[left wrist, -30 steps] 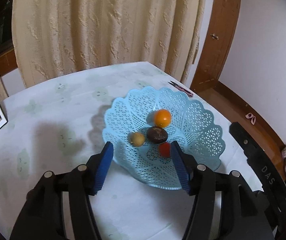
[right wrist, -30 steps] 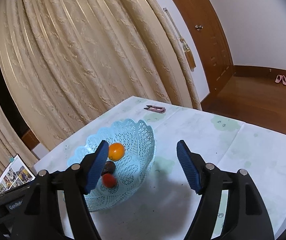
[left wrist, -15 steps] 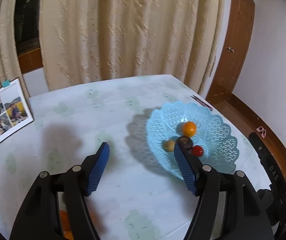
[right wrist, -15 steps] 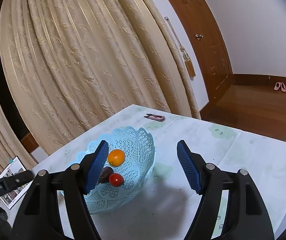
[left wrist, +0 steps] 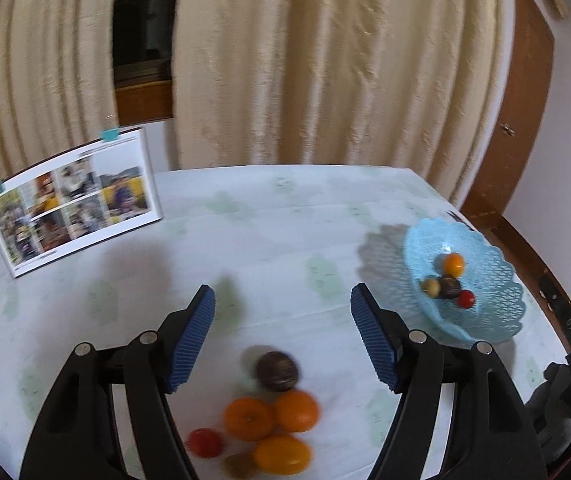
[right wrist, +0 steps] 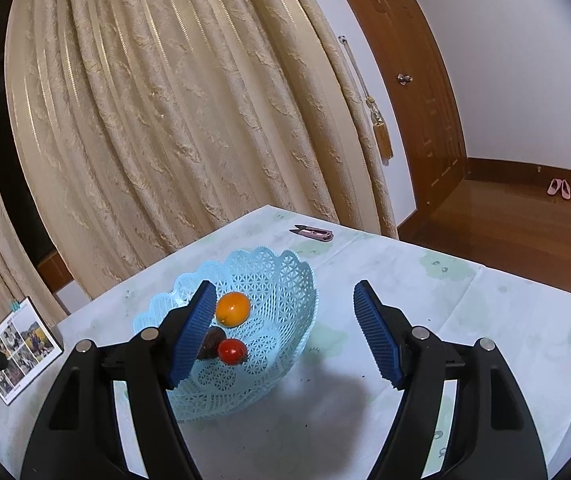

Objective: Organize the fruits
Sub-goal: 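Return to the fruit pile and grasp another red tomato with the left gripper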

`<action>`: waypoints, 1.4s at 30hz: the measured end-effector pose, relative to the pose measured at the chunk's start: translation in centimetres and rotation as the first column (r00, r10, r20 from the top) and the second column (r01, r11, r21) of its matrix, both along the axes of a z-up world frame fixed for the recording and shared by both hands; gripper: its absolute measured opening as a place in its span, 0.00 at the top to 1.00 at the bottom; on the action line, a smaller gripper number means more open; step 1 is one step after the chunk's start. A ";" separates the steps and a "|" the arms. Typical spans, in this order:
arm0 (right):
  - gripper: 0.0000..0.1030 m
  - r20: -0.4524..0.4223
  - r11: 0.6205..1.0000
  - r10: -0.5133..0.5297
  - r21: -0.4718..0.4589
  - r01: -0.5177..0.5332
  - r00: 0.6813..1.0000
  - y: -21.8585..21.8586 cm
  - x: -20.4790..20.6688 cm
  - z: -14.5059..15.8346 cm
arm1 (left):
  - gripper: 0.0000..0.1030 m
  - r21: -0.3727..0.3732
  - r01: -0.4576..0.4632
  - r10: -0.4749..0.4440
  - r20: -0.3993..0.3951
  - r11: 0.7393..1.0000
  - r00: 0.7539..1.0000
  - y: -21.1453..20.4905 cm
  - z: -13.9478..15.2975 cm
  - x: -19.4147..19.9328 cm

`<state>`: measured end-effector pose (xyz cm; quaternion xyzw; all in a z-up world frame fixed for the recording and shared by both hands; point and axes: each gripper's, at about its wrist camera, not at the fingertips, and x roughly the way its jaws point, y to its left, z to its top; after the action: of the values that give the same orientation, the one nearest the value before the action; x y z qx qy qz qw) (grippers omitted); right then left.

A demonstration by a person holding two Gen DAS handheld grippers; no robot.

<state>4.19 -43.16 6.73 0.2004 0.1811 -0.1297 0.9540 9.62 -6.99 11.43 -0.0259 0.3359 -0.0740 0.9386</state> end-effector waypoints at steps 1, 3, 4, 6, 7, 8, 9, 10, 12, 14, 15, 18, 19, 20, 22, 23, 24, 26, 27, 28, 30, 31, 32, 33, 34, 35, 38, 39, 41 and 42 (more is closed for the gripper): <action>0.29 -0.004 1.000 0.003 -0.011 -0.003 1.000 0.2 0.1 0.0 | 0.32 -0.001 -0.009 0.009 -0.001 1.000 1.000 0.6 0.0 -0.2; 0.29 -0.009 1.000 0.006 -0.030 -0.006 1.000 0.6 0.2 0.0 | 0.32 -0.005 -0.032 0.032 -0.005 0.999 0.999 2.0 -0.3 -0.6; 0.29 -0.011 0.999 0.009 -0.043 -0.009 1.000 0.9 0.3 0.0 | 0.32 -0.005 -0.039 0.039 -0.009 0.999 0.999 2.5 -0.5 -0.7; 0.29 -0.018 0.998 0.014 -0.064 -0.015 1.000 1.4 0.5 0.0 | 0.32 -0.004 -0.049 0.049 -0.017 0.999 0.999 3.4 -1.0 -1.1; 0.29 -0.021 0.997 0.018 -0.075 -0.020 1.000 1.6 0.5 -0.1 | 0.32 -0.002 -0.056 0.056 -0.023 0.998 0.998 3.9 -1.3 -1.5; 0.29 -0.022 0.996 0.021 -0.082 -0.023 1.000 1.8 0.6 -0.1 | 0.32 -0.003 -0.061 0.061 -0.031 0.998 0.998 4.4 -1.7 -1.8; 0.29 -0.023 0.996 0.024 -0.091 -0.026 0.999 2.0 0.6 -0.1 | 0.32 -0.003 -0.064 0.064 -0.038 0.998 0.997 4.7 -2.0 -1.8; 0.29 -0.024 0.995 0.026 -0.096 -0.028 0.999 2.2 0.6 -0.1 | 0.32 -0.003 -0.067 0.067 -0.046 0.998 0.997 5.1 -2.4 -2.1; 0.29 -0.028 0.994 0.031 -0.105 -0.034 0.999 2.5 0.6 -0.1 | 0.32 0.000 -0.074 0.074 -0.065 0.997 0.995 5.8 -3.3 -2.5; 0.29 -0.036 0.993 0.041 -0.111 -0.045 0.999 3.0 0.6 -0.2 | 0.32 0.004 -0.080 0.080 -0.089 0.997 0.993 6.5 -4.5 -2.7; 0.29 -0.038 0.992 0.046 -0.113 -0.050 0.998 3.2 0.5 -0.2 | 0.32 0.006 -0.085 0.085 -0.100 0.996 0.991 6.8 -5.0 -2.8; 0.29 -0.051 0.989 0.072 -0.128 -0.078 0.996 4.1 0.3 -0.5 | 0.32 0.003 -0.099 0.098 -0.139 0.995 0.985 7.7 -6.6 -3.0; 0.29 -0.058 0.987 0.084 -0.134 -0.091 0.995 4.5 0.3 -0.6 | 0.32 0.002 -0.101 0.100 -0.149 0.995 0.984 7.9 -7.1 -3.0; 0.29 -0.056 0.986 0.090 -0.138 -0.097 0.994 4.7 0.2 -0.6 | 0.32 0.002 -0.101 0.100 -0.160 0.995 0.982 8.0 -7.5 -3.1; 0.28 -0.060 0.984 0.102 -0.140 -0.109 0.993 5.2 0.2 -0.6 | 0.32 0.000 -0.094 0.093 -0.173 0.996 0.981 8.1 -8.2 -3.3; 0.26 -0.065 0.984 0.111 -0.135 -0.119 0.992 5.3 0.3 -0.6 | 0.32 -0.002 -0.089 0.088 -0.177 0.996 0.980 8.0 -8.4 -3.4; 0.22 -0.070 0.984 0.121 -0.126 -0.129 0.990 5.4 0.3 -0.7 | 0.32 -0.003 -0.084 0.082 -0.180 0.996 0.980 7.9 -8.5 -3.5; 0.22 -0.087 0.981 0.155 -0.103 -0.164 0.984 5.9 0.5 -1.0 | 0.32 -0.003 -0.069 0.067 -0.187 0.998 0.980 7.6 -8.9 -3.6; 0.22 -0.098 0.978 0.180 -0.088 -0.189 0.979 6.3 0.6 -1.1 | 0.32 -0.003 -0.061 0.059 -0.190 0.998 0.980 7.4 -9.0 -3.6; 0.22 -0.106 0.974 0.203 -0.075 -0.212 0.973 6.7 0.6 -1.2 | 0.32 -0.003 -0.051 0.049 -0.193 0.999 0.980 7.2 -9.2 -3.7; 0.22 -0.120 0.964 0.251 -0.058 -0.259 0.961 7.7 0.6 -1.3 | 0.32 0.001 -0.037 0.036 -0.200 0.999 0.979 6.9 -9.6 -3.7; 0.22 -0.125 0.956 0.281 -0.052 -0.289 0.951 8.4 0.6 -1.3 | 0.32 0.002 -0.033 0.033 -0.204 0.999 0.978 6.8 -9.8 -3.8; 0.22 -0.128 0.949 0.303 -0.048 -0.311 0.944 9.0 0.5 -1.3 | 0.33 0.001 -0.029 0.029 -0.209 1.000 0.977 6.7 -10.0 -3.8; 0.22 -0.132 0.942 0.324 -0.044 -0.332 0.937 9.5 0.5 -1.3 | 0.35 -0.002 -0.026 0.025 -0.213 1.000 0.977 6.7 -10.2 -3.8; 0.22 -0.139 0.930 0.359 -0.032 -0.367 0.923 10.3 0.5 -1.3 | 0.39 -0.001 -0.023 0.022 -0.216 1.000 0.976 6.6 -10.3 -3.8; 0.22 -0.144 0.921 0.381 -0.021 -0.388 0.913 10.8 0.6 -1.2 | 0.43 -0.001 -0.018 0.018 -0.217 1.000 0.976 6.6 -10.4 -3.9; 0.22 -0.168 0.878 0.474 0.025 -0.477 0.864 12.8 0.9 -1.4 | 0.53 -0.016 -0.004 0.000 -0.213 1.000 0.977 6.5 -10.4 -3.9; 0.22 -0.175 0.864 0.500 0.034 -0.503 0.848 13.5 1.0 -1.5 | 0.55 -0.025 0.003 -0.009 -0.212 1.000 0.977 6.5 -10.4 -3.9; 0.22 -0.191 0.827 0.560 0.060 -0.560 0.806 15.1 0.9 -1.8 | 0.67 -0.043 0.023 -0.032 -0.212 0.999 0.977 6.3 -10.5 -4.0; 0.22 -0.199 0.809 0.585 0.071 -0.583 0.787 15.8 0.9 -1.9 | 0.68 -0.043 0.029 -0.038 -0.211 0.999 0.977 6.2 -10.5 -4.0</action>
<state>5.08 -27.38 4.81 0.1224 0.3346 0.1514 0.9220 5.62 -0.80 0.92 -0.0467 0.4328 -0.0934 0.8954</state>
